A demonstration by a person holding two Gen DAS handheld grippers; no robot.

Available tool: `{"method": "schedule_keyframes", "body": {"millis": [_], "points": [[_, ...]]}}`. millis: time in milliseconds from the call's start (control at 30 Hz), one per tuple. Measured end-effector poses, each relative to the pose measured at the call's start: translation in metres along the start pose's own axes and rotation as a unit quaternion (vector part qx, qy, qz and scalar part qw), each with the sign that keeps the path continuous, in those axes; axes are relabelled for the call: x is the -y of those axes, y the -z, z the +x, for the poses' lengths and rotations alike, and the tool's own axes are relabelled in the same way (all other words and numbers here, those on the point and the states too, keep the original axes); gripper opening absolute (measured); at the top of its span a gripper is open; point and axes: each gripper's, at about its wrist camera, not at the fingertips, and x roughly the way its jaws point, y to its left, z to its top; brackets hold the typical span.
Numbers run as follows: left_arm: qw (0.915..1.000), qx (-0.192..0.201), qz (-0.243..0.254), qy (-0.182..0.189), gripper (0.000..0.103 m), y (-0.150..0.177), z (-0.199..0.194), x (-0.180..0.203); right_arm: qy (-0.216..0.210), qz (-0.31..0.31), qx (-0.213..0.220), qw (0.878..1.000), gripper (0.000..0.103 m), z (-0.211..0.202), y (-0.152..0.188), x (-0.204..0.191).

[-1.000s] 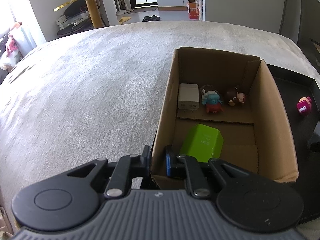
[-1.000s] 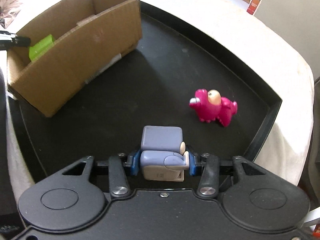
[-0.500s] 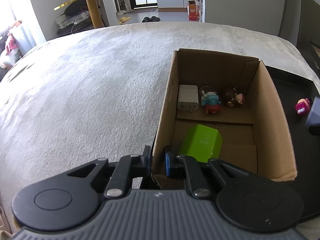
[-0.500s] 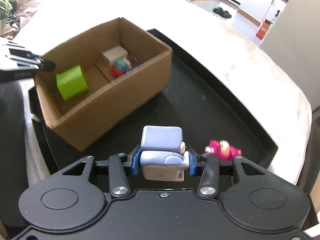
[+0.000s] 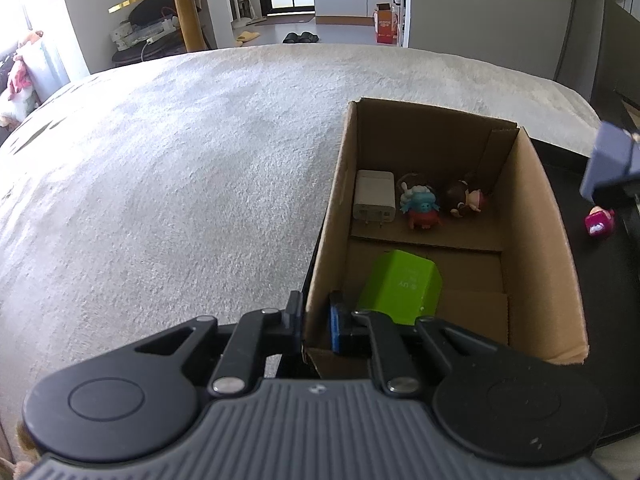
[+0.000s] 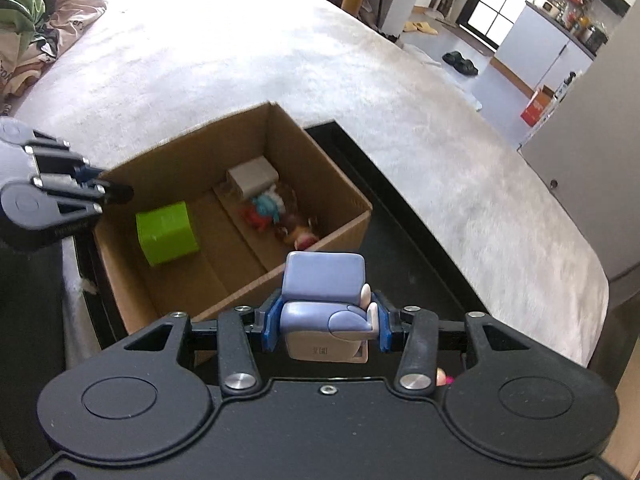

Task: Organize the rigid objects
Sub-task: 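Carry the lavender armchair toy with the right gripper into the box and release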

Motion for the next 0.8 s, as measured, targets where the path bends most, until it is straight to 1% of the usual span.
{"method": "schedule_keyframes", "body": {"millis": [100,333,467,800], "points": [[1.0000,-0.001,-0.005,0.004,0.012,0.000,0.000,-0.003,-0.005,-0.004,0.005,1.000,0.044,-0.001,-0.013,-0.004],[0.9997,0.000,-0.016,0.016,0.012,0.001,-0.001,-0.008,-0.018,-0.042,0.011,0.999,0.044,0.007,-0.042,-0.028],[0.9994,-0.001,-0.025,0.024,0.012,0.001,0.000,-0.012,-0.033,-0.062,0.014,0.997,0.044,0.012,-0.053,-0.039],[0.9987,-0.002,-0.036,0.036,0.011,0.001,0.001,-0.017,-0.031,-0.117,0.033,0.992,0.044,0.021,-0.080,-0.064]]}}
